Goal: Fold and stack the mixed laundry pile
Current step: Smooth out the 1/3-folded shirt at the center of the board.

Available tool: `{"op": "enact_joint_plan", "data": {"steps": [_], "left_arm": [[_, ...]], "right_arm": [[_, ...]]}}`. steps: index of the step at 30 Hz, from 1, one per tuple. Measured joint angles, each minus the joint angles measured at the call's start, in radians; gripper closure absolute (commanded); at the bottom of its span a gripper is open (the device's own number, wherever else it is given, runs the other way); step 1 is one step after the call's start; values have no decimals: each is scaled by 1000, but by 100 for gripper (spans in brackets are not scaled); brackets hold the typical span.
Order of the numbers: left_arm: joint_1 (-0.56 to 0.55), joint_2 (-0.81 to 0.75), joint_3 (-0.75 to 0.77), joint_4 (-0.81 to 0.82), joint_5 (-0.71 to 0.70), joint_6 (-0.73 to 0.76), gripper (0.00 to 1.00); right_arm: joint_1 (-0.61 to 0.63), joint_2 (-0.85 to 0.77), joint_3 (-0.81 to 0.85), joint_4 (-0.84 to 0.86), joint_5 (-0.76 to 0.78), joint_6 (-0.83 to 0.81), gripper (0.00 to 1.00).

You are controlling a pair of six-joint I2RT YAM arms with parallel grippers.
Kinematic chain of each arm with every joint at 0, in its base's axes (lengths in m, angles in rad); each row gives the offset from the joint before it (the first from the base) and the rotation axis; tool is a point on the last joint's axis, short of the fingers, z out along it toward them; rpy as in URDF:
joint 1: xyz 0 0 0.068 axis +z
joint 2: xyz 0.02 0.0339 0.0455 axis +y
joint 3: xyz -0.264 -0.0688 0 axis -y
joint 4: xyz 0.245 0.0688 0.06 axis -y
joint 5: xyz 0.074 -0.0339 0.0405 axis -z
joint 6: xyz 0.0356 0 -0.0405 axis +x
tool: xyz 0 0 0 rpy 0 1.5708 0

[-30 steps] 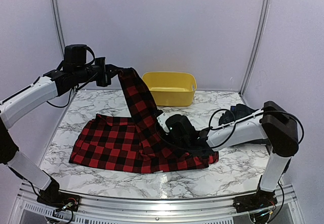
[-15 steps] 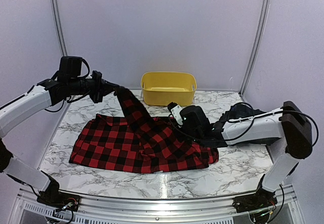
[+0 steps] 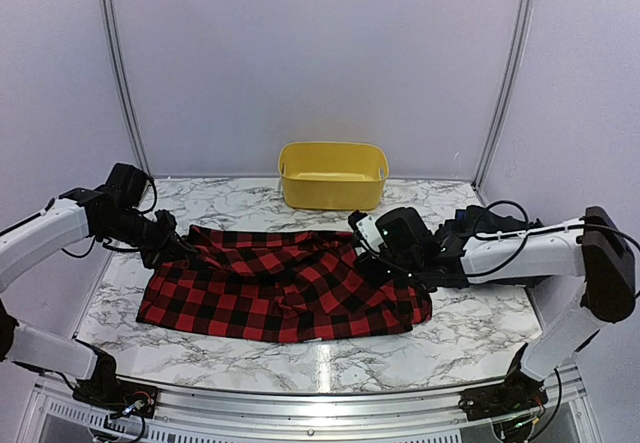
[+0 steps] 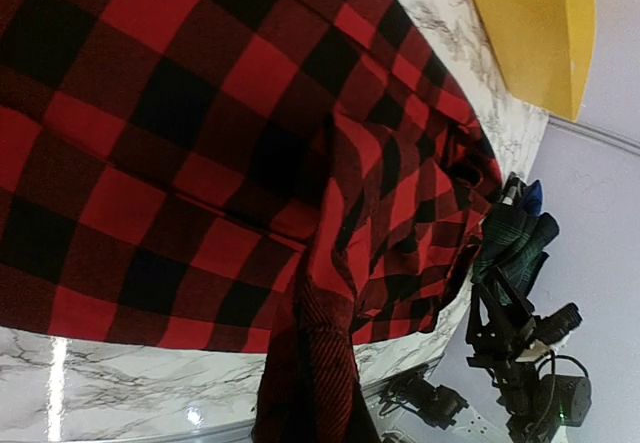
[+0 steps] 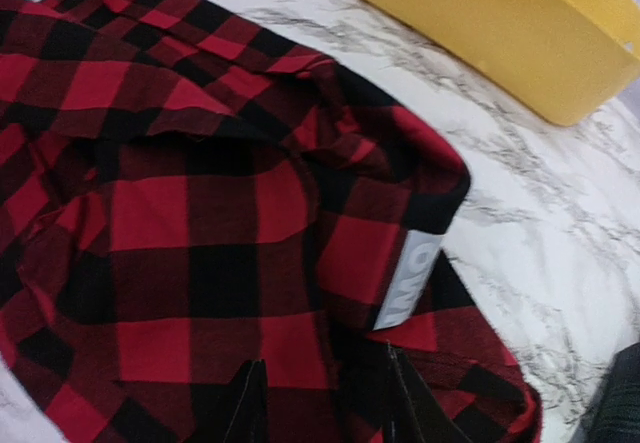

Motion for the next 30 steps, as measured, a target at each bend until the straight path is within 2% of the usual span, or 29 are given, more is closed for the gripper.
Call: {"op": "enact_joint_plan", "data": {"steps": [5, 9, 14, 19, 30], "left_arm": [[56, 35, 0, -87, -1, 140, 100], [108, 82, 3, -154, -7, 242, 100], [206, 109, 12, -217, -29, 345, 100], [306, 162, 12, -254, -47, 425, 100], [401, 298, 51, -287, -53, 550, 100]], "right_arm": [[33, -68, -51, 4, -227, 38, 79], [77, -39, -103, 5, -303, 98, 85], [58, 30, -193, -16, -295, 186, 86], [33, 11, -218, 5, -295, 265, 87], [21, -55, -268, -17, -291, 321, 86]]}}
